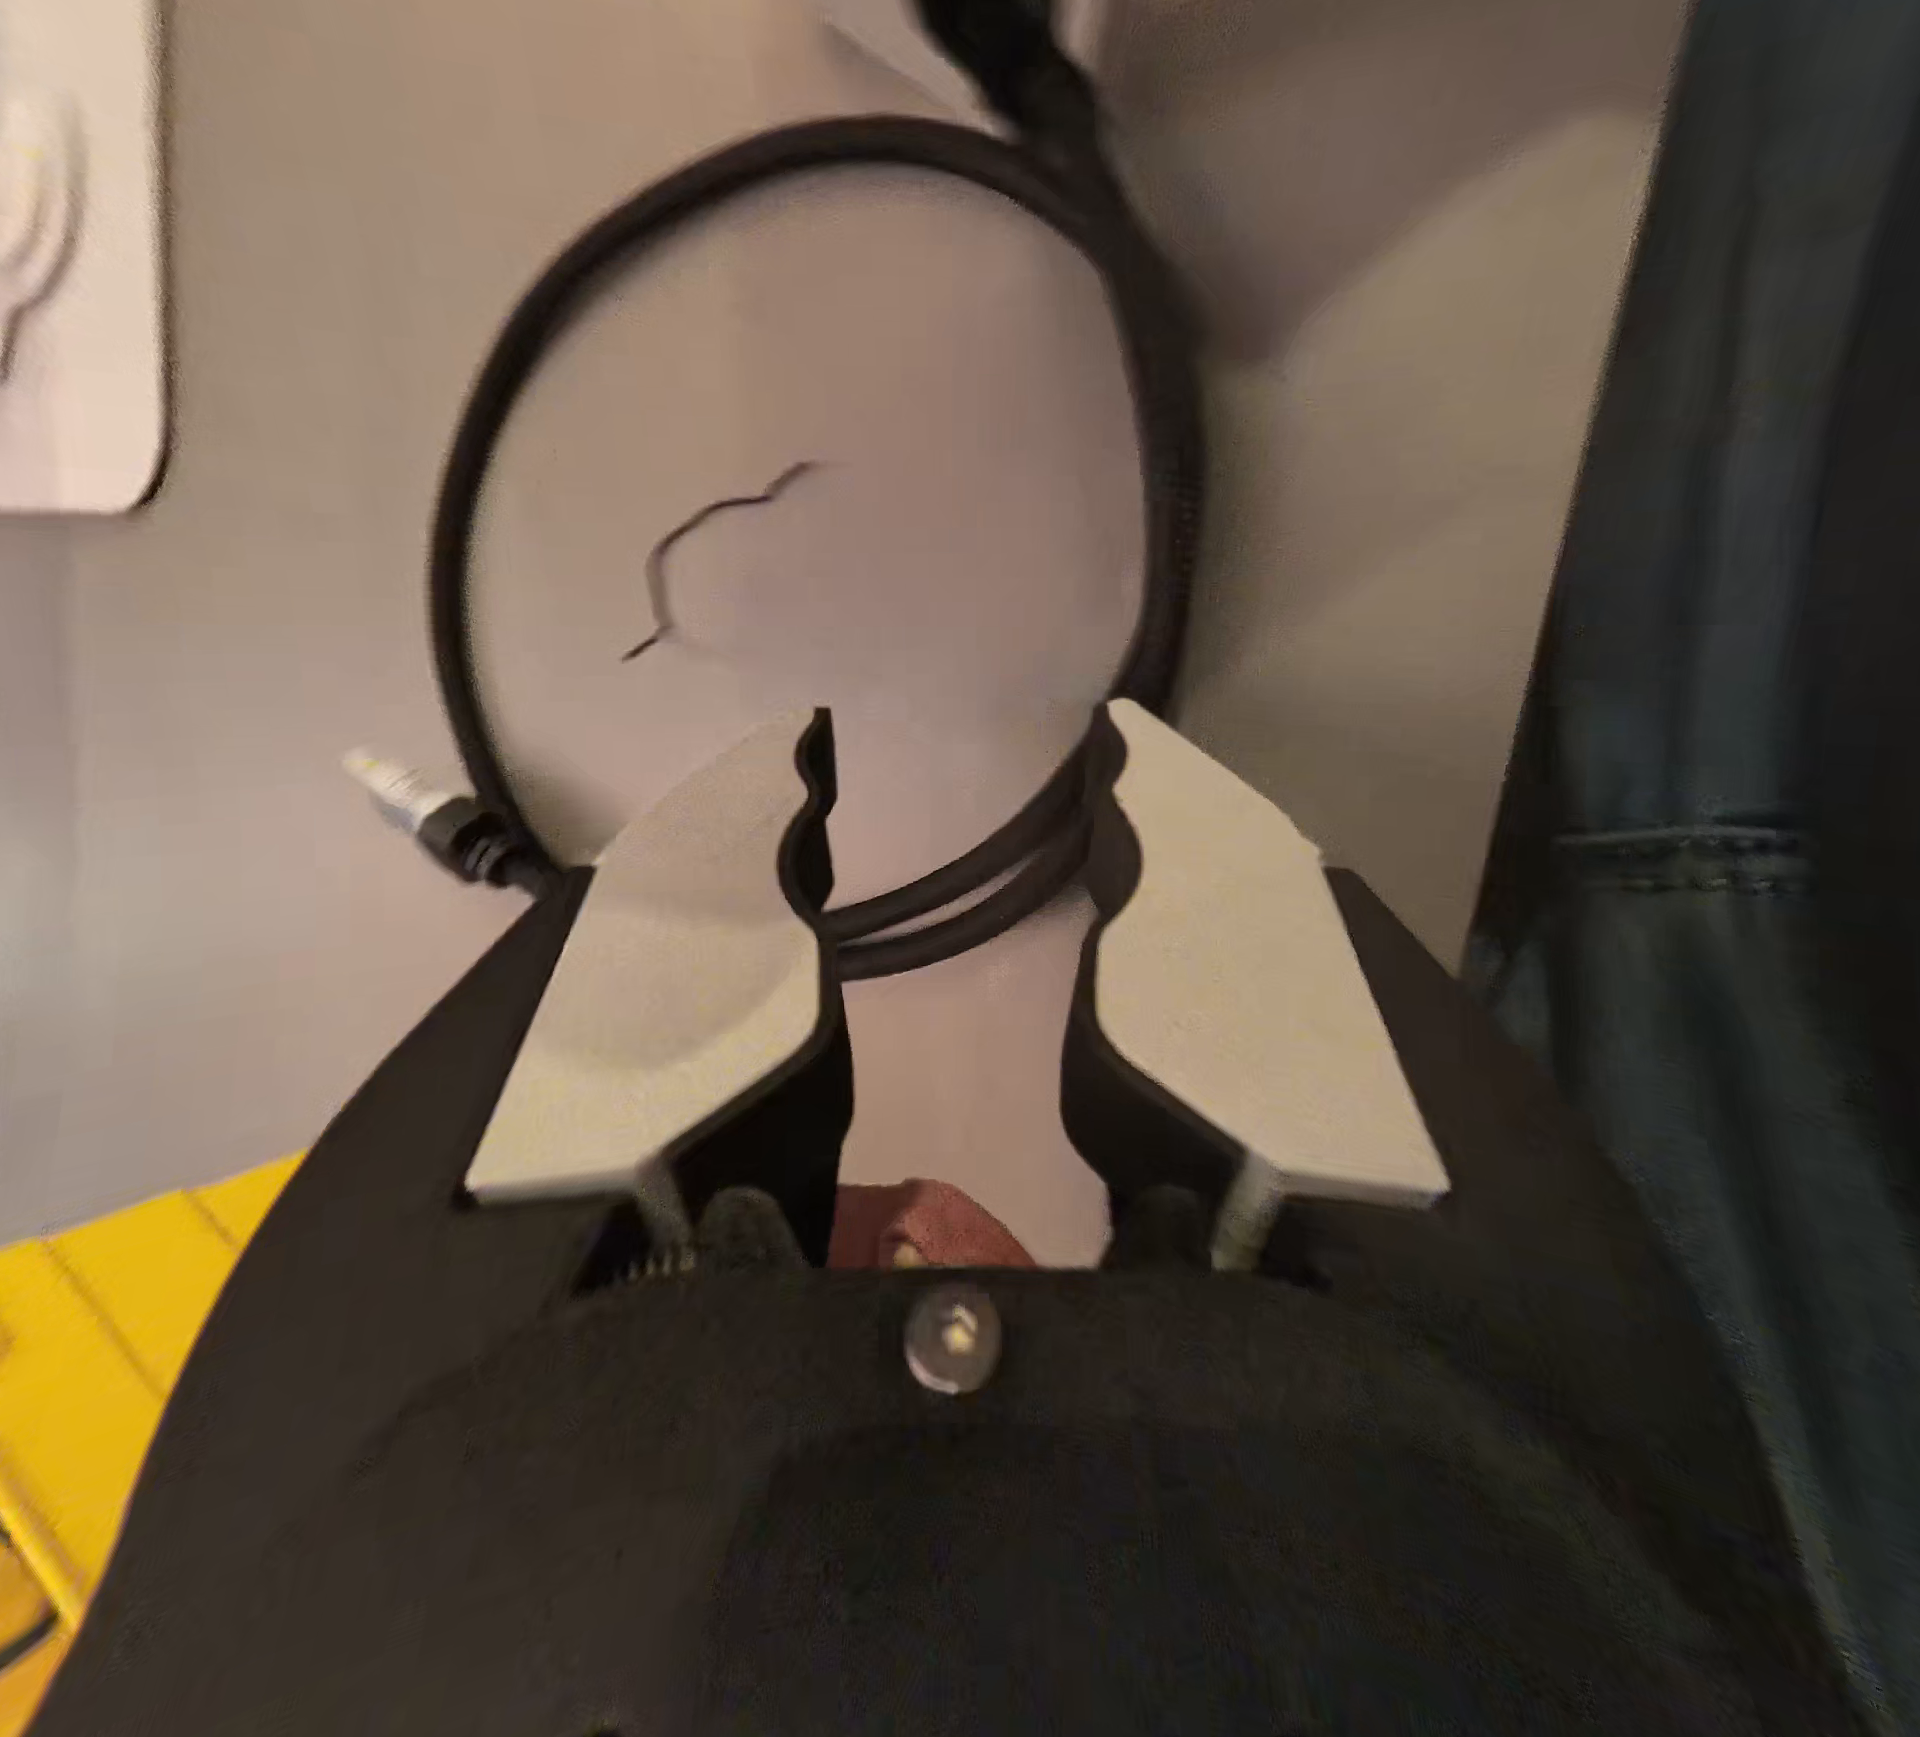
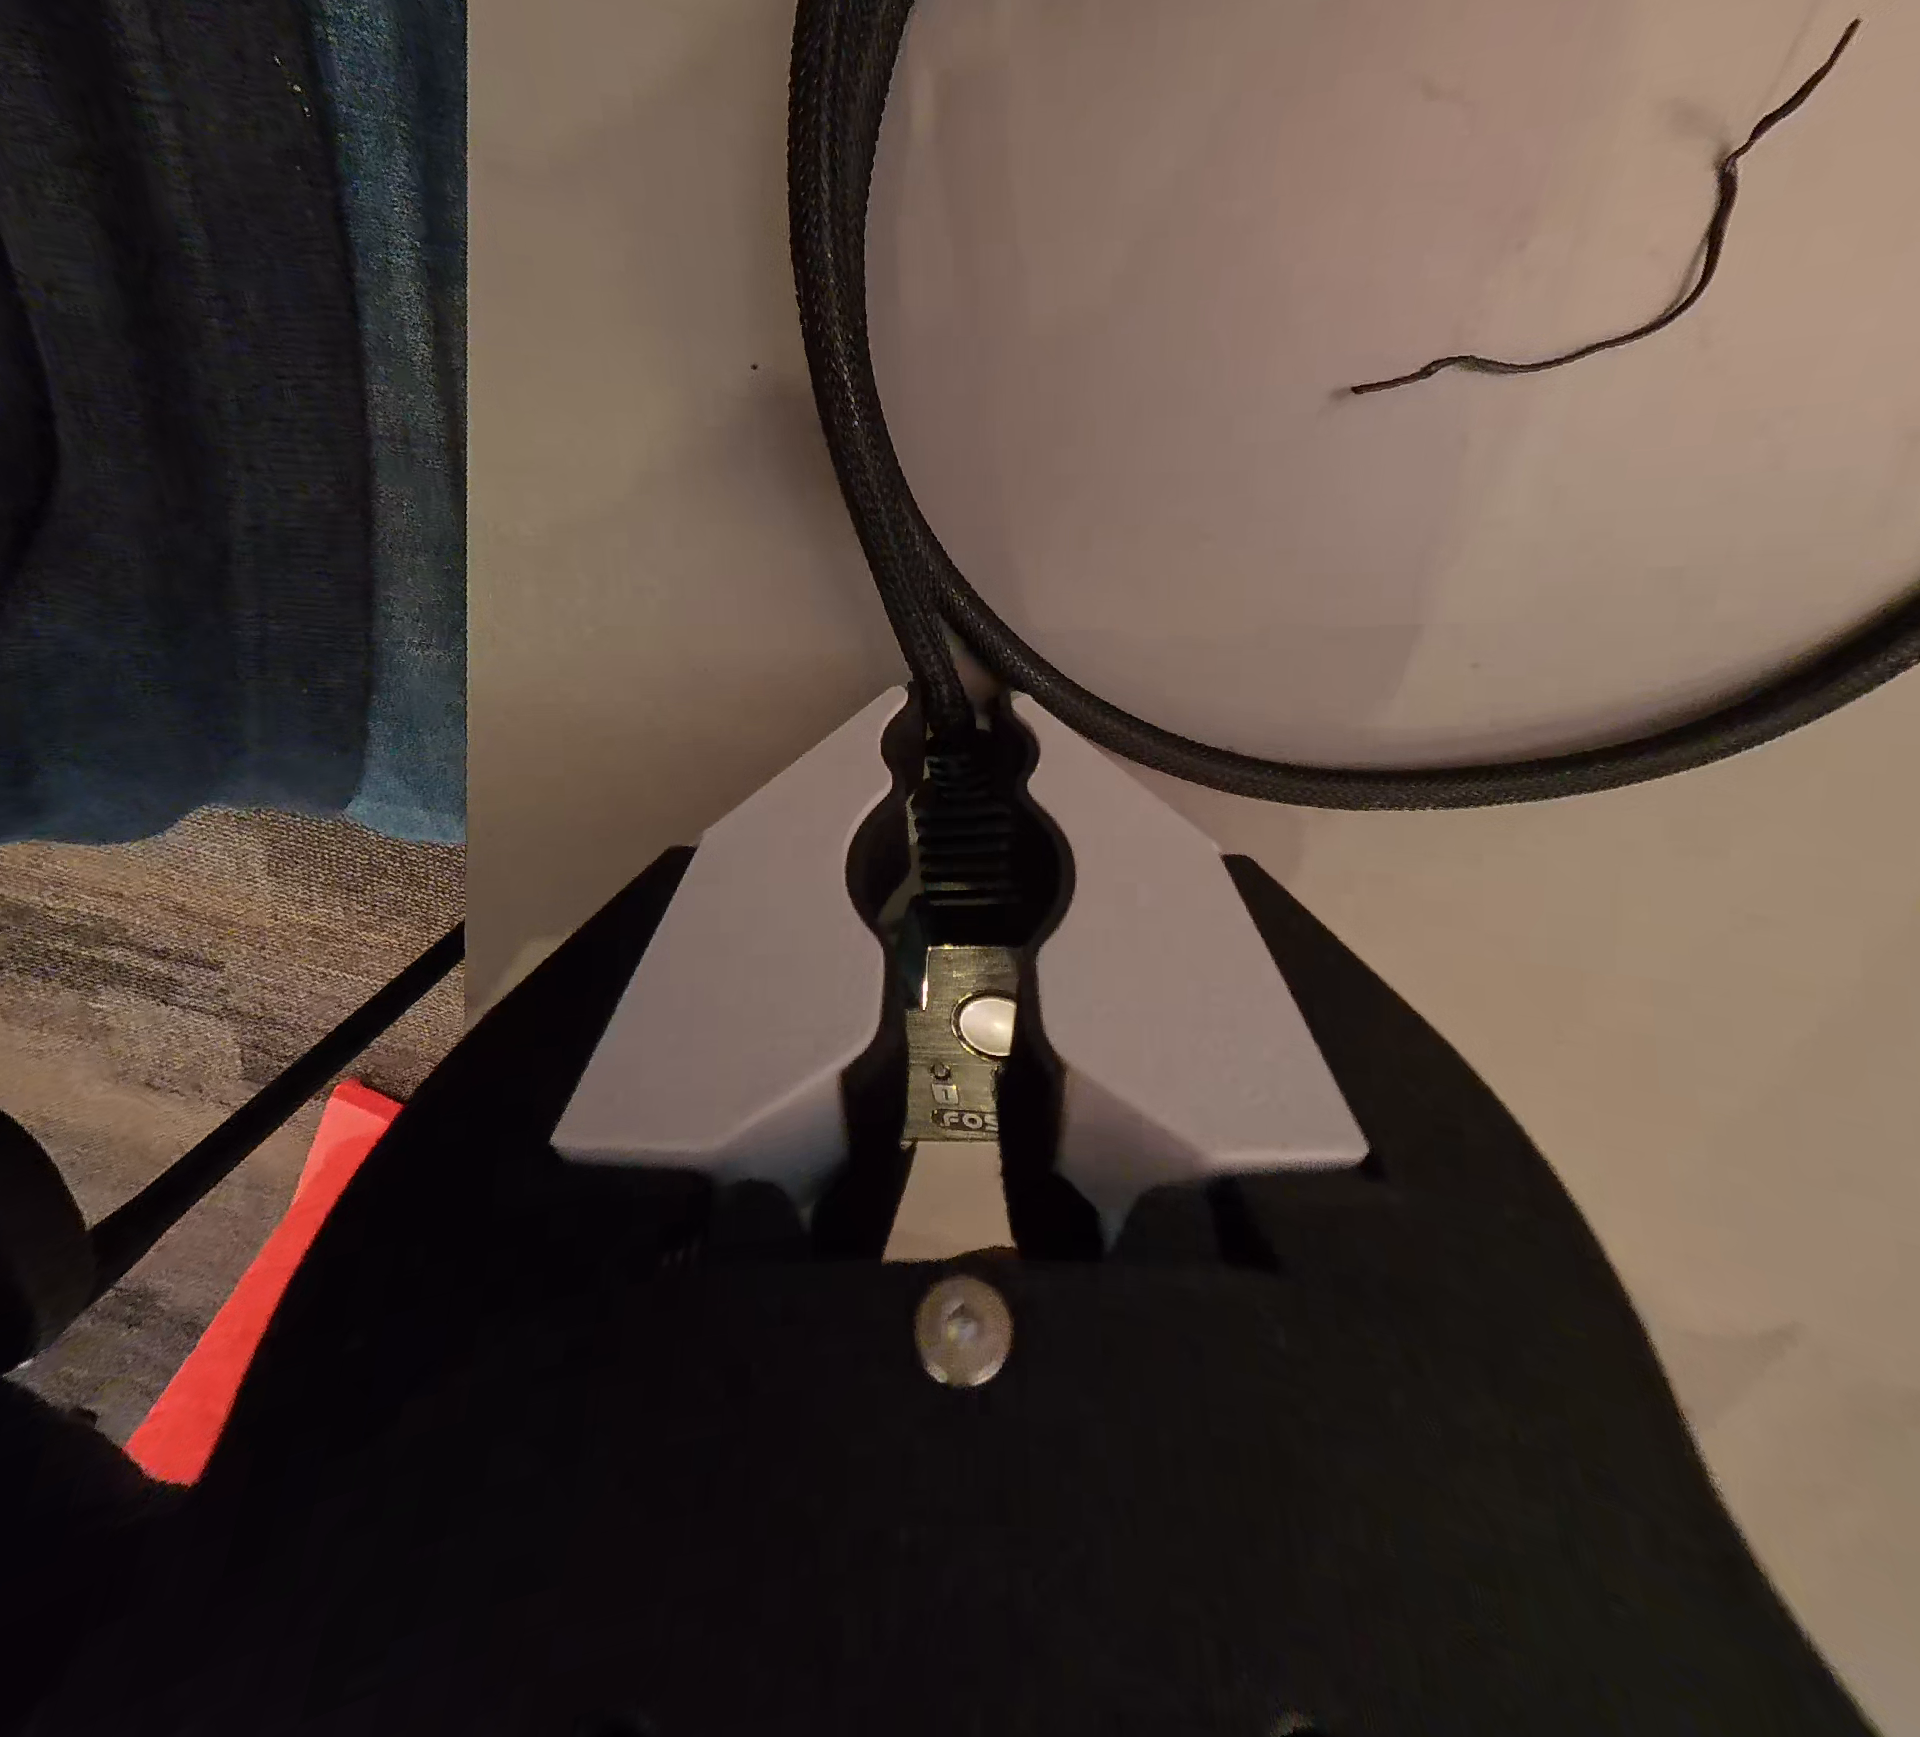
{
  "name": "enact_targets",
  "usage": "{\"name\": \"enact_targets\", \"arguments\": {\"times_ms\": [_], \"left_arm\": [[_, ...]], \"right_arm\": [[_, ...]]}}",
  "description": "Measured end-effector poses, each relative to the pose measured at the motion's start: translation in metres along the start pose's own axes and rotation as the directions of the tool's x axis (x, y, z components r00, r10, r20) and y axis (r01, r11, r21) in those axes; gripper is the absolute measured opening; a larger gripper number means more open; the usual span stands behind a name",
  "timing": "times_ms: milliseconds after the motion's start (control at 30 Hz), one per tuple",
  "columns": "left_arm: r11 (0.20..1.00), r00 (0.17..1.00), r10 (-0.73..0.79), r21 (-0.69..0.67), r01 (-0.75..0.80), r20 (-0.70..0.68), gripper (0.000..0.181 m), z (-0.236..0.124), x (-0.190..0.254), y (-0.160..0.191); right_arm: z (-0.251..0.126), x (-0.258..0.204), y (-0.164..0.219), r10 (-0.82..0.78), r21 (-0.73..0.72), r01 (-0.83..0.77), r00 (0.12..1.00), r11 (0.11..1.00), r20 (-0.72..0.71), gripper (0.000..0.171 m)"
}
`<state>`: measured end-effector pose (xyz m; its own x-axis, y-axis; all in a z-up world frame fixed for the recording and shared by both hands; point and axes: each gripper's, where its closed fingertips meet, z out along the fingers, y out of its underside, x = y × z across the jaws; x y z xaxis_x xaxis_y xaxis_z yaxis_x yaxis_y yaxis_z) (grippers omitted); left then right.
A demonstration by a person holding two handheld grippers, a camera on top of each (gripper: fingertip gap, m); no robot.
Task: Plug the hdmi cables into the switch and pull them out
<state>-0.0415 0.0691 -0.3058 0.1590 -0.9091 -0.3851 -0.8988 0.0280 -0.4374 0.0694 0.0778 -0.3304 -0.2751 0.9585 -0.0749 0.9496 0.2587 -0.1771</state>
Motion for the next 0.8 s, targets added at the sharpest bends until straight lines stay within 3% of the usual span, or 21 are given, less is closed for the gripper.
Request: {"name": "enact_targets", "arguments": {"times_ms": [67, 167, 333, 433, 567, 633, 733, 800], "left_arm": [[0.996, 0.996, 0.087, -0.009, -0.087, 0.001, 0.033, 0.011, 0.011, -0.002], [0.999, 0.995, 0.046, 0.011, -0.045, -0.089, 0.03, 0.016, 0.014, -0.002], [0.994, 0.982, -0.023, 0.096, 0.042, -0.188, 0.049, 0.003, 0.016, -0.008], [0.996, 0.982, -0.023, 0.081, 0.039, -0.189, 0.051, 0.001, 0.02, -0.004], [0.998, 0.98, -0.031, 0.056, 0.042, -0.195, 0.03, 0.015, 0.03, -0.004], [0.998, 0.981, -0.013, 0.057, 0.024, -0.195, 0.02, 0.016, 0.032, -0.005], [0.997, 0.98, -0.029, 0.066, 0.043, -0.198, 0.013, 0.018, 0.031, -0.006], [0.997, 0.979, -0.029, 0.065, 0.043, -0.204, 0.013, 0.018, 0.03, -0.006]], "right_arm": [[0.0, 0.0, 0.0, 0.002, 0.013, -0.002, 1.0, 1.0, 0.005, 0.011], [0.0, 0.0, 0.0, 0.006, 0.035, -0.006, 1.0, 0.999, 0.009, 0.011], [-0.001, -0.001, 0.0, 0.011, 0.067, -0.013, 1.0, 0.998, 0.022, 0.011], [-0.001, -0.001, 0.0, 0.016, 0.066, -0.018, 0.999, 0.998, 0.033, 0.011], [-0.009, -0.001, 0.0, 0.022, 0.07, -0.025, 0.998, 0.997, 0.052, 0.013], [-0.027, 0.003, -0.008, 0.04, 0.129, -0.048, 0.997, 0.99, 0.065, 0.022], [-0.06, 0.031, -0.036, 0.014, 0.231, -0.007, 1.0, 0.973, -0.027, 0.024], [-0.075, 0.06, -0.064, -0.019, 0.271, 0.057, 0.99, 0.961, -0.142, 0.042]]}}
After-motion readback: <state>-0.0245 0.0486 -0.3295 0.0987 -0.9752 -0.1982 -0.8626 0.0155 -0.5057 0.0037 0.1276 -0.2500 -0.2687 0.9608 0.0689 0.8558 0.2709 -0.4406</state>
